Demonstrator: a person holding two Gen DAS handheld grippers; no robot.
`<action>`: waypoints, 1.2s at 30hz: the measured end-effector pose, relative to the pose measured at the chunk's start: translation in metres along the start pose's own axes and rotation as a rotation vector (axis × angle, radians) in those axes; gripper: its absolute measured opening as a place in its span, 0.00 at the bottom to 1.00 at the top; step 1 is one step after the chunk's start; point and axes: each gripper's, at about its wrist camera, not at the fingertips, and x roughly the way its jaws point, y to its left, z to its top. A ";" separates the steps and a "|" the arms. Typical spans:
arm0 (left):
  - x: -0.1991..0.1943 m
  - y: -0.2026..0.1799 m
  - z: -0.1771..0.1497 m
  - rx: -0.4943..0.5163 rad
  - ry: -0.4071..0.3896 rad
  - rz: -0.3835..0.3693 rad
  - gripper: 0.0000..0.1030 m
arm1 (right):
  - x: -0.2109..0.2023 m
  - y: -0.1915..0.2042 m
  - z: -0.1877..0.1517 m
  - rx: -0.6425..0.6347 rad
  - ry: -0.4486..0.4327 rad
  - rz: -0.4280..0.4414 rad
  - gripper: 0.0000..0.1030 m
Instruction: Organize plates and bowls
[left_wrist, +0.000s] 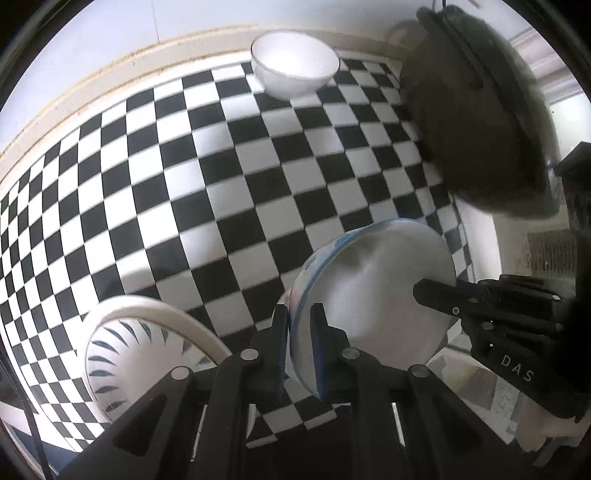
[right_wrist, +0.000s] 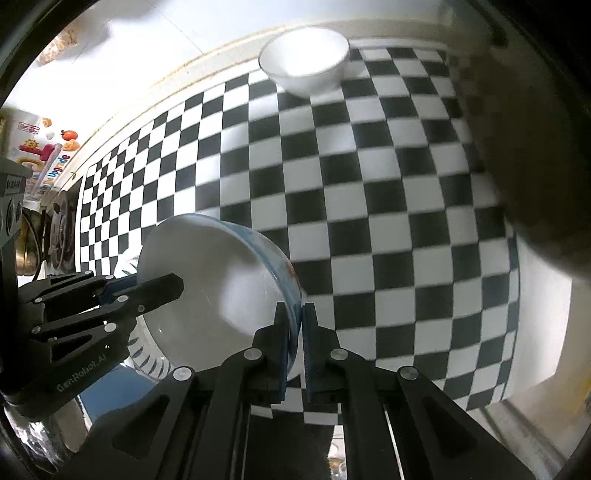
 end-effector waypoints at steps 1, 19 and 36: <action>0.004 0.000 -0.003 0.005 0.009 0.004 0.10 | 0.005 -0.001 -0.003 0.009 0.007 0.004 0.08; 0.042 0.000 -0.019 0.019 0.094 0.029 0.10 | 0.047 -0.008 -0.034 0.045 0.071 0.008 0.08; 0.049 0.007 -0.022 -0.007 0.102 0.038 0.10 | 0.057 -0.008 -0.028 0.049 0.104 -0.015 0.11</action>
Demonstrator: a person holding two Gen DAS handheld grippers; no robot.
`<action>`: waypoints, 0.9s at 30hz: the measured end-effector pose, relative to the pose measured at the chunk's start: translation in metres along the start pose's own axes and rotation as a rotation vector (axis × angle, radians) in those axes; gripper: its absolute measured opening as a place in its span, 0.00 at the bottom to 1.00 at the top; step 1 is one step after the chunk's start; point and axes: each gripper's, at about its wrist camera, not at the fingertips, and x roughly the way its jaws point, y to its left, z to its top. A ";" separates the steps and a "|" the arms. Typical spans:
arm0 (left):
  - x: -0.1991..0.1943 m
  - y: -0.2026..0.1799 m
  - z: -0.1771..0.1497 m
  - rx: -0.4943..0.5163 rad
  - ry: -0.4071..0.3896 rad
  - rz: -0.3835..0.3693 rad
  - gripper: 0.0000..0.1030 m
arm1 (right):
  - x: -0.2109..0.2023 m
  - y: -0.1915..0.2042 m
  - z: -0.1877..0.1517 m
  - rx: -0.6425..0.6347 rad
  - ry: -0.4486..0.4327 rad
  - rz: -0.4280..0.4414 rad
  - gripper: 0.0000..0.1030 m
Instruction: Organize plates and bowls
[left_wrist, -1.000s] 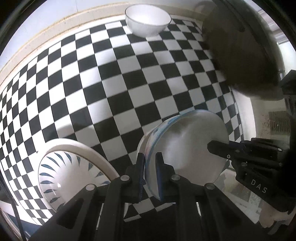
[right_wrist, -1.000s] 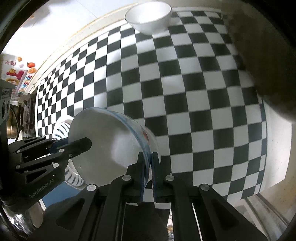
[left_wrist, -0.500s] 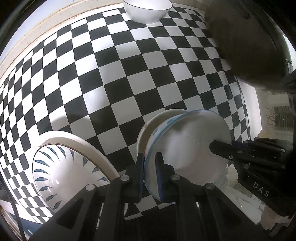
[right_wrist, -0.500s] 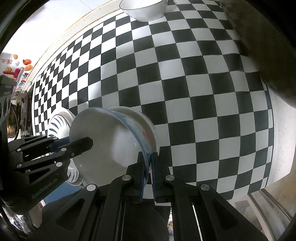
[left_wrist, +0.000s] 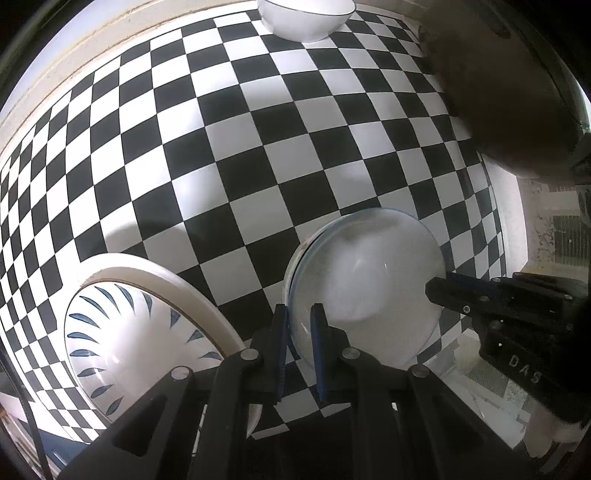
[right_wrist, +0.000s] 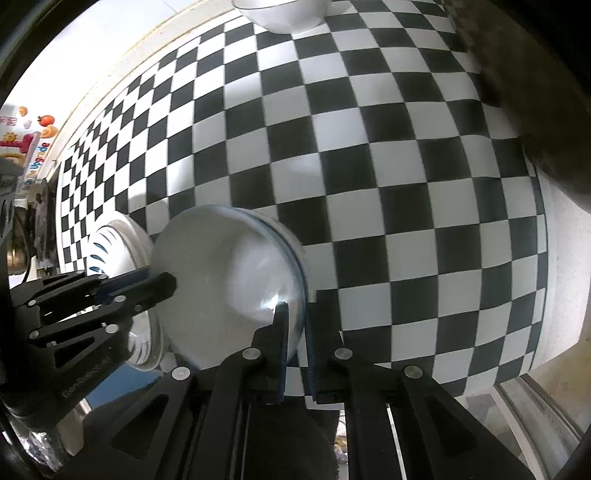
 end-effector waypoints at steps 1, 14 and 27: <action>0.000 0.000 0.000 -0.002 0.000 -0.002 0.10 | 0.000 -0.002 0.000 0.008 0.002 0.018 0.11; -0.012 0.000 -0.005 -0.023 -0.019 0.001 0.11 | -0.003 -0.009 0.003 0.017 0.014 0.069 0.11; -0.103 0.009 0.058 -0.078 -0.306 -0.008 0.21 | -0.096 -0.008 0.046 -0.029 -0.196 0.077 0.55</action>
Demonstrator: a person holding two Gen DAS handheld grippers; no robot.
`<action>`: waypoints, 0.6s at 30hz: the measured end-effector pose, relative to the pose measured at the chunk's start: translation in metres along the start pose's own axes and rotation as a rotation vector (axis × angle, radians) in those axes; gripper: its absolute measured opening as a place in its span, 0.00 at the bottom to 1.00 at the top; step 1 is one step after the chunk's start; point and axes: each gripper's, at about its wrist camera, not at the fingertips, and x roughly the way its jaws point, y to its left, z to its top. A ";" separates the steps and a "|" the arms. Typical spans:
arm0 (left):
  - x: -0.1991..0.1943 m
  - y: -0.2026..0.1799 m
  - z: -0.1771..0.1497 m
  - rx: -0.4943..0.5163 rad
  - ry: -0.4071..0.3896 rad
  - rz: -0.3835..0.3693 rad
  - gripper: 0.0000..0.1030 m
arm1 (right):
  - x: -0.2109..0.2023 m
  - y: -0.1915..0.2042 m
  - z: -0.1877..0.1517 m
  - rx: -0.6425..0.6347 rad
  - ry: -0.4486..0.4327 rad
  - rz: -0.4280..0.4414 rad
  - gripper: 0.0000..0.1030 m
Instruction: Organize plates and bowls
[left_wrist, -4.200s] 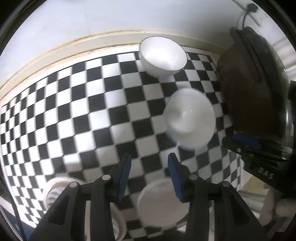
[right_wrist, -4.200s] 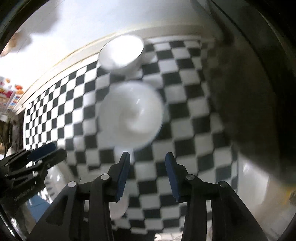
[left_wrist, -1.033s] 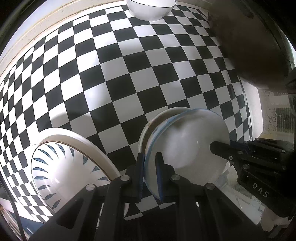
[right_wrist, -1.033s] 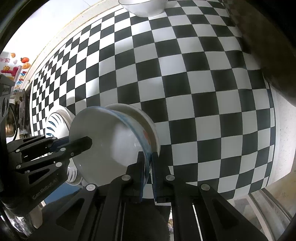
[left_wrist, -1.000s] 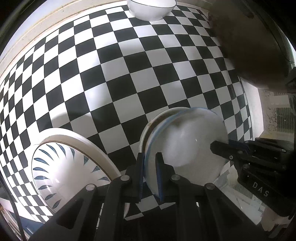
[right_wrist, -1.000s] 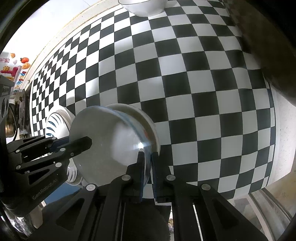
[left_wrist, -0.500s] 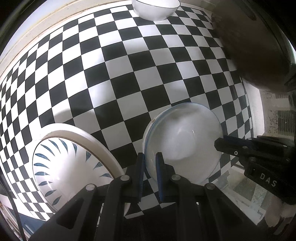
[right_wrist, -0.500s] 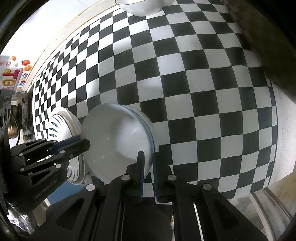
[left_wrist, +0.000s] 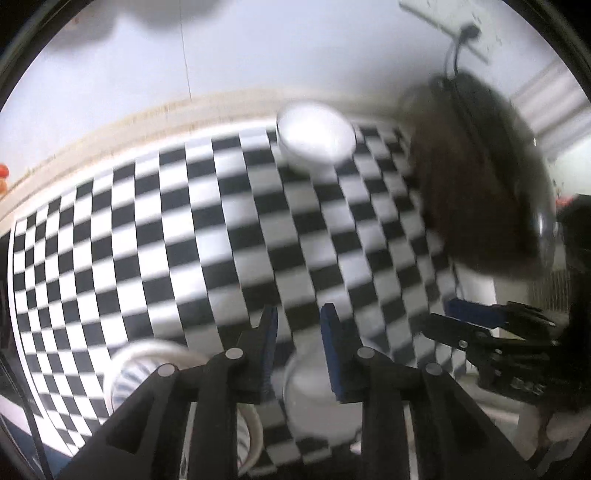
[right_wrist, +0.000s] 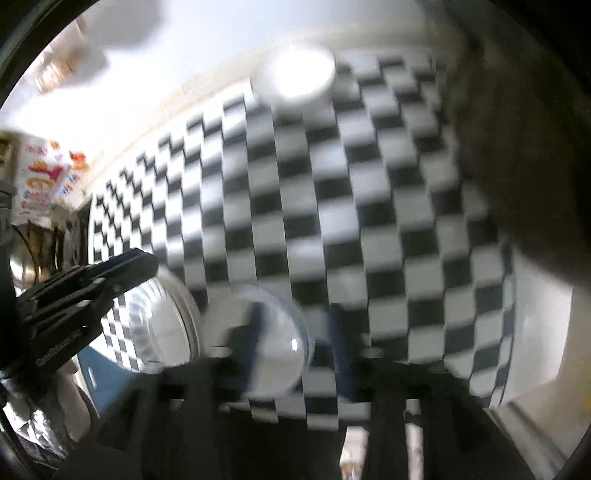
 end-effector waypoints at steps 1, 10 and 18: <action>0.000 0.001 0.010 -0.009 -0.013 0.002 0.21 | -0.006 0.000 0.007 -0.003 -0.029 -0.001 0.58; 0.031 0.015 0.108 -0.107 -0.030 -0.011 0.21 | -0.006 -0.002 0.128 -0.026 -0.120 -0.053 0.60; 0.094 0.027 0.169 -0.169 0.074 -0.015 0.21 | 0.055 -0.015 0.215 -0.031 -0.005 -0.137 0.59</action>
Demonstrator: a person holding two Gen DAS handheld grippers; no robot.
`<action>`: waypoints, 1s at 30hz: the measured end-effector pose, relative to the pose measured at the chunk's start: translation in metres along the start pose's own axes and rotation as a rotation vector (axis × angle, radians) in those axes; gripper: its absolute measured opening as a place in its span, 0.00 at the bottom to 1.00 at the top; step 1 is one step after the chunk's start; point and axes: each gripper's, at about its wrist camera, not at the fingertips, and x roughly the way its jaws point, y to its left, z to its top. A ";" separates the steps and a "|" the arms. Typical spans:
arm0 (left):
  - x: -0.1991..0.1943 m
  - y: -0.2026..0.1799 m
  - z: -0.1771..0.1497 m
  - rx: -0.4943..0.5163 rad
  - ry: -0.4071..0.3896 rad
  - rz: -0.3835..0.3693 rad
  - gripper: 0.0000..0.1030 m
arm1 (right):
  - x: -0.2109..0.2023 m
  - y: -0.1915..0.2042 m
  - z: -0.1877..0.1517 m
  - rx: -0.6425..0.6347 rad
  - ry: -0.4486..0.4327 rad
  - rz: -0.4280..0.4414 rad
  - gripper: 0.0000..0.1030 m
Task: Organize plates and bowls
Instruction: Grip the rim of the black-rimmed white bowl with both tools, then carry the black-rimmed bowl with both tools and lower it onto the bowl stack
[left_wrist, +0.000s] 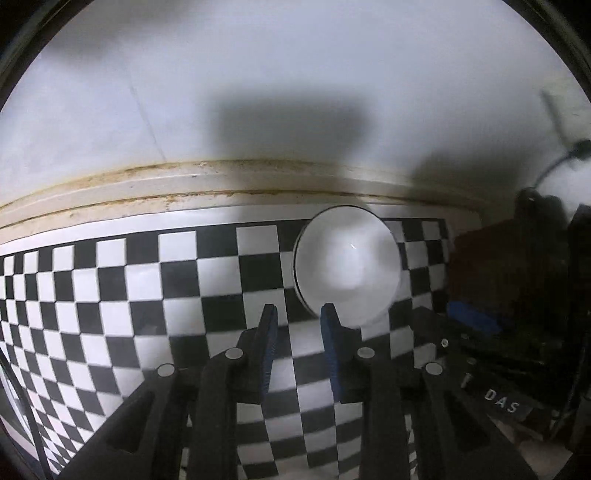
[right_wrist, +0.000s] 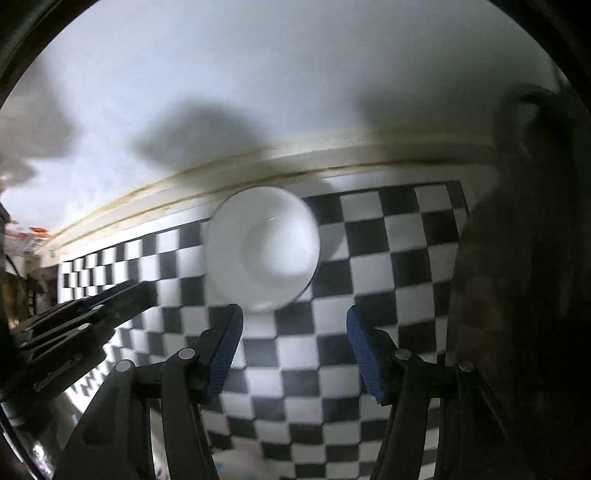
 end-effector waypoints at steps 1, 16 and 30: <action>0.007 0.000 0.004 -0.002 0.013 0.001 0.21 | 0.006 -0.001 0.004 -0.004 0.006 -0.012 0.59; 0.084 0.012 0.028 -0.030 0.157 -0.043 0.15 | 0.086 -0.012 0.056 0.005 0.138 -0.054 0.10; 0.070 0.006 0.021 -0.001 0.118 -0.038 0.13 | 0.086 -0.012 0.051 0.004 0.142 -0.025 0.06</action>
